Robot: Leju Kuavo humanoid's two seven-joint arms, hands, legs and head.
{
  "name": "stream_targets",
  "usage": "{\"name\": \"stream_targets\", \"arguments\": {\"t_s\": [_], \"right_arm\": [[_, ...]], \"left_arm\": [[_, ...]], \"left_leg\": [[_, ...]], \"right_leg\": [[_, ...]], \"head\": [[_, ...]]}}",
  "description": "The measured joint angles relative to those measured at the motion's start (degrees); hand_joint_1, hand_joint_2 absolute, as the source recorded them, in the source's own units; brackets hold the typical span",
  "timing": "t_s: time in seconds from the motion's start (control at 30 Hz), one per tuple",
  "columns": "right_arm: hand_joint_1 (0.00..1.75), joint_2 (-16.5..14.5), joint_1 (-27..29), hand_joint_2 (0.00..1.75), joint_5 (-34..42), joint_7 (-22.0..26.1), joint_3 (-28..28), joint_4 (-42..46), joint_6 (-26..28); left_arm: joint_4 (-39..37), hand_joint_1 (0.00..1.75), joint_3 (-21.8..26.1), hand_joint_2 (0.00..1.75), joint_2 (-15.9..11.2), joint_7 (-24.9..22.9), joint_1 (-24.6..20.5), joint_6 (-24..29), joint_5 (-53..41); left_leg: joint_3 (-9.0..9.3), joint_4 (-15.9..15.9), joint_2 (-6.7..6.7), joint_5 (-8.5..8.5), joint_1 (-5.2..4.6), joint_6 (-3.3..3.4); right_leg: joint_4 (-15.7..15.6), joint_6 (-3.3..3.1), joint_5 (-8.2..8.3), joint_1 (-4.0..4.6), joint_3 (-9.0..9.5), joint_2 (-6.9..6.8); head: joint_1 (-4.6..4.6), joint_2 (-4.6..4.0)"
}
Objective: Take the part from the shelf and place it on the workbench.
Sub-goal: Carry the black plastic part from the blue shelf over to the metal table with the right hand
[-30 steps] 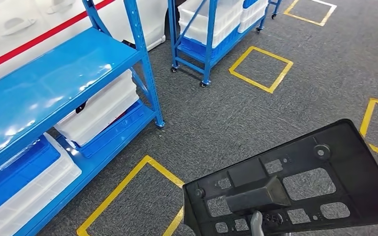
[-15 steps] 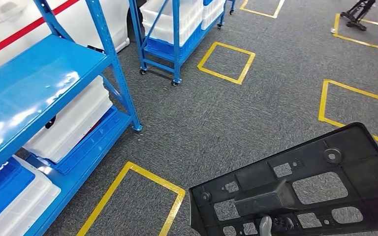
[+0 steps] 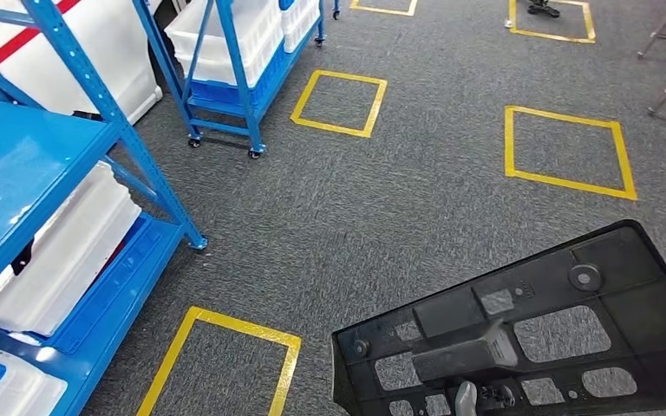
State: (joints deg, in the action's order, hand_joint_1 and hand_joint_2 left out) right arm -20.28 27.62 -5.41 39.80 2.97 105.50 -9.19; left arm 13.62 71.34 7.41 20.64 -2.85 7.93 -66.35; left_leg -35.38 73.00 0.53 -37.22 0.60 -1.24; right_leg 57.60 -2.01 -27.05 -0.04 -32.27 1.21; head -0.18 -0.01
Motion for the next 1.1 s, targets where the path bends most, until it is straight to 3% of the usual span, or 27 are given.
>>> {"name": "stream_targets", "arguments": {"t_s": [0.03, 0.07, 0.1, 0.17, 0.23, 0.3, 0.33, 0.4, 0.43, 0.47, 0.53, 0.57, 0.6, 0.67, 0.73, 0.77, 0.83, 0.9, 0.97, 1.0, 1.03, 1.07, 1.1], "right_arm": [[1.75, -0.02, 0.1, 1.75, 0.0, 0.0, -0.02, 0.0, 0.17], [1.75, -0.04, 0.19, 1.75, -0.01, 0.0, -0.03, 0.0, 0.28], [1.75, -0.05, 0.26, 1.75, 0.0, 0.0, -0.04, 0.0, 0.35], [1.75, -0.08, 0.3, 1.75, 0.0, 0.0, -0.08, 0.01, 0.4], [1.75, -0.11, 0.38, 1.75, -0.02, 0.0, -0.22, 0.02, 0.42], [1.75, -0.17, 0.58, 1.75, -0.06, -0.01, -0.36, 0.04, 0.48], [1.75, -0.2, 0.71, 1.75, -0.09, -0.02, -0.4, 0.09, 0.61], [1.75, -0.2, 0.81, 1.75, -0.15, -0.03, -0.49, 0.25, 1.04], [1.75, -0.2, 0.81, 1.75, -0.18, -0.04, -0.54, 0.32, 1.26], [1.75, -0.2, 0.79, 1.75, -0.19, -0.04, -0.58, 0.37, 1.41], [1.75, -0.2, 0.89, 1.75, -0.19, -0.05, -0.6, 0.37, 1.55], [1.75, -0.2, 0.97, 1.75, -0.19, -0.05, -0.6, 0.37, 1.56], [1.75, -0.2, 1.02, 1.75, -0.19, -0.06, -0.6, 0.38, 1.56], [1.75, -0.2, 1.01, 1.75, -0.19, -0.06, -0.62, 0.46, 1.56], [1.75, -0.21, 1.02, 1.75, -0.18, -0.03, -0.62, 0.7, 1.55], [1.75, -0.22, 1.08, 1.75, -0.17, -0.02, -0.6, 0.86, 1.55], [1.75, -0.25, 1.39, 1.75, -0.14, 0.01, -0.56, 1.26, 1.66], [1.75, -0.3, 1.57, 1.75, -0.1, -0.01, -0.59, 1.55, 2.06], [1.75, -0.36, 1.6, 1.75, -0.01, -0.03, -0.63, 1.75, 2.79], [1.75, -0.38, 1.66, 1.75, 0.07, -0.03, -0.63, 1.81, 3.22], [1.75, -0.38, 1.79, 1.75, 0.14, -0.03, -0.62, 1.88, 3.56], [1.75, -0.38, 1.95, 1.75, 0.2, -0.03, -0.61, 1.96, 3.76], [1.75, -0.38, 2.1, 1.75, 0.23, -0.04, -0.6, 2.06, 3.77]], "left_arm": [[0.0, 0.0, 0.0, 0.0, 0.0, 0.0, 0.01, 0.2, -0.09], [0.0, 0.0, 0.0, 0.0, 0.0, 0.01, -0.03, 0.34, -0.16], [0.0, 0.0, 0.0, 0.0, 0.0, 0.02, -0.1, 0.44, -0.2], [-0.01, 0.0, 0.0, 0.0, 0.02, 0.05, -0.2, 0.51, -0.19], [-0.03, 0.0, 0.0, 0.0, 0.05, 0.06, -0.26, 0.5, -0.16], [-0.04, 0.0, 0.01, 0.0, 0.05, 0.14, -0.36, 0.08, 0.08], [-0.04, 0.0, 0.02, 0.0, 0.05, 0.27, -0.42, -0.23, 0.21], [-0.04, 0.0, 0.04, 0.0, 0.04, 0.71, -0.38, -0.7, 0.24], [-0.04, 0.0, 0.04, 0.0, 0.04, 0.93, -0.26, -0.75, 0.14], [-0.04, 0.0, 0.04, 0.0, 0.04, 1.07, -0.09, -0.76, 0.02], [-0.04, 0.0, 0.04, 0.0, 0.03, 1.17, 0.15, -0.76, -0.11], [-0.04, 0.0, 0.04, 0.0, 0.02, 1.17, 0.17, -0.76, -0.13], [-0.04, 0.0, 0.04, 0.0, 0.03, 1.18, 0.13, -0.76, -0.13], [-0.04, 0.0, 0.04, 0.0, 0.1, 1.21, 0.01, -0.77, -0.14], [-0.04, 0.0, 0.02, 0.0, 0.27, 1.29, -0.06, -0.64, -0.29], [-0.04, 0.0, -0.01, 0.0, 0.41, 1.39, -0.1, -0.49, -0.5], [-0.04, 0.0, -0.14, 0.0, 0.76, 1.65, -0.27, -0.03, -1.06], [-0.03, 0.0, -0.39, 0.0, 1.14, 2.01, -0.27, 0.41, -1.73], [-0.02, 0.0, -0.7, 0.0, 1.65, 2.34, 0.06, 0.87, -2.55], [-0.02, 0.0, -0.92, 0.0, 2.05, 2.46, 0.29, 1.11, -2.98], [0.01, 0.0, -1.13, 0.0, 2.43, 2.53, 0.54, 1.32, -3.32], [0.04, 0.0, -1.32, 0.0, 2.79, 2.47, 0.73, 1.45, -3.55], [0.07, 0.0, -1.41, 0.0, 3.06, 2.29, 0.84, 1.38, -3.6]], "left_leg": [[-0.34, 0.55, -0.1, 0.58, 0.07, -0.08], [0.37, -1.2, -0.22, 2.28, 0.17, -0.14], [1.86, -4.65, -0.61, 4.6, 0.34, -0.21], [4.77, -11.42, -3.15, 7.4, 0.74, -0.27], [5.55, -13.68, -5.23, 7.49, 0.8, -0.02], [5.47, -13.93, -4.6, 7.76, 0.63, 0.73], [5.51, -14.16, -3.92, 8.0, 0.61, 1.2], [5.53, -14.69, -2.4, 8.45, 0.65, 2.11], [5.5, -14.78, -1.57, 8.53, 0.52, 2.34], [5.43, -14.81, -0.69, 8.55, 0.37, 2.48], [5.31, -14.8, 1.11, 8.52, 0.12, 2.53], [5.31, -14.79, 1.92, 8.49, 0.03, 2.54], [5.36, -14.8, 2.64, 8.43, -0.04, 2.52], [5.65, -14.79, 3.86, 8.2, -0.2, 2.35], [5.91, -14.77, 4.81, 7.94, -0.35, 1.93], [6.06, -14.84, 5.32, 7.86, -0.4, 1.66], [6.47, -14.89, 5.78, 7.62, -0.39, 1.11], [5.7, -12.57, 3.48, 5.77, -0.3, 0.63], [2.61, -5.69, 0.6, 1.95, -0.11, 0.37], [0.79, -1.84, 0.07, 0.39, -0.05, 0.26], [-0.5, 0.73, -0.11, -0.18, 0.02, 0.16], [-0.9, 1.24, -0.18, 0.45, 0.09, 0.08], [-0.18, -0.74, -0.35, 2.26, 0.22, 0.0]], "right_leg": [[0.1, 0.0, 0.0, 0.0, 0.01, 0.81], [0.28, 0.05, -0.03, -0.05, 0.02, 1.64], [0.55, 0.18, -0.11, -0.12, 0.02, 2.48], [1.31, 0.68, -0.33, -0.24, -0.29, 3.98], [1.73, 1.43, -0.2, -0.35, -0.97, 5.24], [1.66, 2.26, 0.22, -0.51, -1.58, 6.39], [1.88, 2.56, 0.12, -0.55, -1.85, 5.91], [4.92, 2.99, -1.85, -0.44, -3.37, 2.81], [8.09, 3.14, -3.65, -0.39, -4.86, 0.9], [11.95, 3.32, -5.58, -0.4, -6.7, -0.17], [17.45, 3.5, -7.43, -0.55, -9.31, -0.77], [17.39, 3.45, -6.83, -0.58, -9.18, -0.91], [15.0, 3.3, -5.27, -0.56, -7.81, -1.19], [6.84, 2.62, -1.98, -0.07, -3.2, -3.21], [1.68, 1.93, -0.75, 0.58, -0.43, -4.98], [1.06, 1.72, -0.84, 0.85, -0.24, -5.05], [0.53, 1.31, -0.43, 0.68, -0.2, -3.65], [-0.16, 0.76, 0.04, 0.16, 0.07, -2.47], [-0.33, 0.43, 0.24, -0.08, 0.12, -1.27], [-0.29, 0.36, 0.26, -0.08, 0.08, -0.57], [-0.22, 0.35, 0.25, -0.08, 0.09, 0.22], [-0.1, 0.39, 0.22, -0.11, 0.1, 1.04], [0.1, 0.49, 0.16, -0.18, 0.13, 1.9]], "head": [[0.01, -0.01], [0.01, 0.0], [0.0, 0.0], [-0.07, 0.01], [-0.17, 0.01], [-0.21, 0.01], [-0.2, 0.01], [0.1, 0.01], [0.27, 0.01], [0.41, 0.01], [0.44, 0.0], [0.43, 0.0], [0.43, -0.01], [0.43, 0.0], [0.41, 0.01], [0.39, 0.01], [0.39, 0.0], [0.3, 0.0], [0.12, 0.0], [0.03, 0.0], [0.01, 0.01], [0.01, 0.01], [-0.02, 0.01]]}}
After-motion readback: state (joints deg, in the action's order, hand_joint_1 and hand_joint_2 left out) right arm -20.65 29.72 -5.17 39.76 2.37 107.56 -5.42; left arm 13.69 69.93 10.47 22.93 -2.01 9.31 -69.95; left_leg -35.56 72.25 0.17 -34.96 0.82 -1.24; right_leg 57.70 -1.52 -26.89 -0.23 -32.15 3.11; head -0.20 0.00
